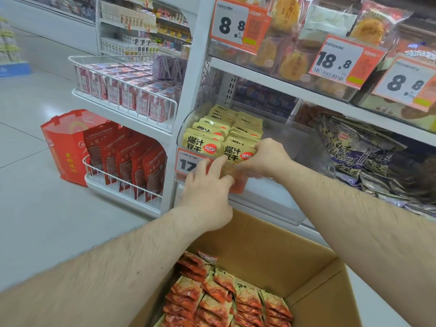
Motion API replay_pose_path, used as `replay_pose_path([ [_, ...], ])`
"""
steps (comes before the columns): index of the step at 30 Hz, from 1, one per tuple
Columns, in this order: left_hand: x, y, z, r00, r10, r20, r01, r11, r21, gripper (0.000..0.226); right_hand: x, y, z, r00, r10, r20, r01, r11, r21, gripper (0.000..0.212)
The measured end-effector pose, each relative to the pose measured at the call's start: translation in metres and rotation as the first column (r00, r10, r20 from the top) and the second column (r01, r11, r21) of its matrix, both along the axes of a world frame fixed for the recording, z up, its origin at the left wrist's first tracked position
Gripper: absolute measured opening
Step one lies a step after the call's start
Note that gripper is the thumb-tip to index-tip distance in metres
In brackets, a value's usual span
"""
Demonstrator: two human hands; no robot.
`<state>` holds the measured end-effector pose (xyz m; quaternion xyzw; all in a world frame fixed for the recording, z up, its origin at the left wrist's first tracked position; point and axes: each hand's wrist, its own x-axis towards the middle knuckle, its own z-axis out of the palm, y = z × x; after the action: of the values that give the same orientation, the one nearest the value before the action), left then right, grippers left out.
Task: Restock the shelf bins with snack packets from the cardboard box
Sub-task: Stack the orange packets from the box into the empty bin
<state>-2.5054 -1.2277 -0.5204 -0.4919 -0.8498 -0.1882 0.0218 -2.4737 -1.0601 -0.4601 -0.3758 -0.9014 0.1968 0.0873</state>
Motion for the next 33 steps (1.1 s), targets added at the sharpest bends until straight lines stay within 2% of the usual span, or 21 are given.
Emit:
replay_pose_path([
  [2,0.002,0.001,0.001,1.0,-0.013,0.006,0.013,1.0,0.019,0.049,0.001,0.001,0.002,1.0,-0.018,-0.018,0.016,0.997,-0.077,0.041],
  [4,0.004,0.001,0.001,0.999,-0.032,0.004,0.032,0.998,0.053,0.048,0.007,0.0,0.006,0.999,-0.023,-0.034,0.02,0.994,-0.106,0.037],
  [5,0.006,0.0,0.0,0.999,-0.044,0.002,0.044,0.997,0.07,0.046,0.013,-0.002,0.007,0.998,-0.023,-0.059,0.02,0.998,-0.052,0.034],
  [6,0.007,0.0,-0.001,0.998,-0.056,0.003,0.056,0.995,0.077,0.045,0.022,-0.006,0.006,0.991,-0.018,-0.129,0.028,0.997,0.076,0.032],
  [7,0.008,-0.001,-0.004,0.997,-0.07,0.015,0.068,0.995,0.072,0.044,0.032,-0.012,0.002,0.965,0.022,-0.262,0.046,0.967,0.252,0.03],
  [9,0.013,-0.001,-0.015,0.991,-0.092,0.098,0.09,0.996,0.028,0.043,0.057,-0.027,-0.02,0.801,0.269,-0.535,0.072,0.844,0.532,0.02],
  [10,0.015,-0.001,-0.022,0.982,-0.098,0.164,0.1,0.995,-0.006,0.043,0.068,-0.035,-0.039,0.731,0.359,-0.581,0.055,0.817,0.575,0.018],
  [11,0.018,0.0,-0.029,0.968,-0.097,0.231,0.111,0.993,-0.046,0.042,0.078,-0.038,-0.063,0.712,0.391,-0.583,0.018,0.82,0.572,0.018],
  [13,0.023,0.001,-0.045,0.934,-0.082,0.348,0.14,0.979,-0.147,0.04,0.096,-0.037,-0.115,0.796,0.343,-0.5,-0.089,0.882,0.463,0.018],
  [16,0.028,0.002,-0.064,0.882,-0.039,0.47,0.185,0.945,-0.269,0.035,0.115,-0.02,-0.192,0.975,0.176,-0.136,-0.152,0.973,0.172,0.017],
  [18,0.029,0.003,-0.074,0.843,-0.002,0.538,0.197,0.931,-0.306,0.032,0.126,-0.006,-0.238,0.989,0.082,0.123,-0.084,0.996,0.009,0.013],
  [21,0.028,0.006,-0.082,0.807,0.052,0.588,0.191,0.92,-0.342,0.029,0.137,0.002,-0.29,0.94,0.02,0.34,0.048,0.981,-0.189,0.011],
  [24,0.024,0.008,-0.086,0.788,0.088,0.609,0.185,0.91,-0.372,0.022,0.148,0.001,-0.327,0.851,-0.013,0.525,0.138,0.97,-0.2,0.033],
  [25,0.024,0.008,-0.087,0.774,0.102,0.624,0.19,0.904,-0.383,0.02,0.153,0.001,-0.337,0.827,-0.031,0.562,0.153,0.973,-0.172,0.035],
  [27,0.024,0.008,-0.089,0.756,0.118,0.644,0.201,0.894,-0.401,0.021,0.164,-0.001,-0.352,0.793,-0.09,0.602,0.187,0.977,-0.099,0.026],
  [30,0.024,0.009,-0.088,0.757,0.117,0.643,0.211,0.888,-0.409,0.023,0.175,0.003,-0.365,0.773,-0.195,0.604,0.262,0.965,-0.024,0.017],
  [33,0.026,0.01,-0.088,0.74,0.13,0.66,0.197,0.896,-0.398,0.022,0.179,0.008,-0.37,0.809,-0.282,0.516,0.35,0.936,-0.037,0.021],
])
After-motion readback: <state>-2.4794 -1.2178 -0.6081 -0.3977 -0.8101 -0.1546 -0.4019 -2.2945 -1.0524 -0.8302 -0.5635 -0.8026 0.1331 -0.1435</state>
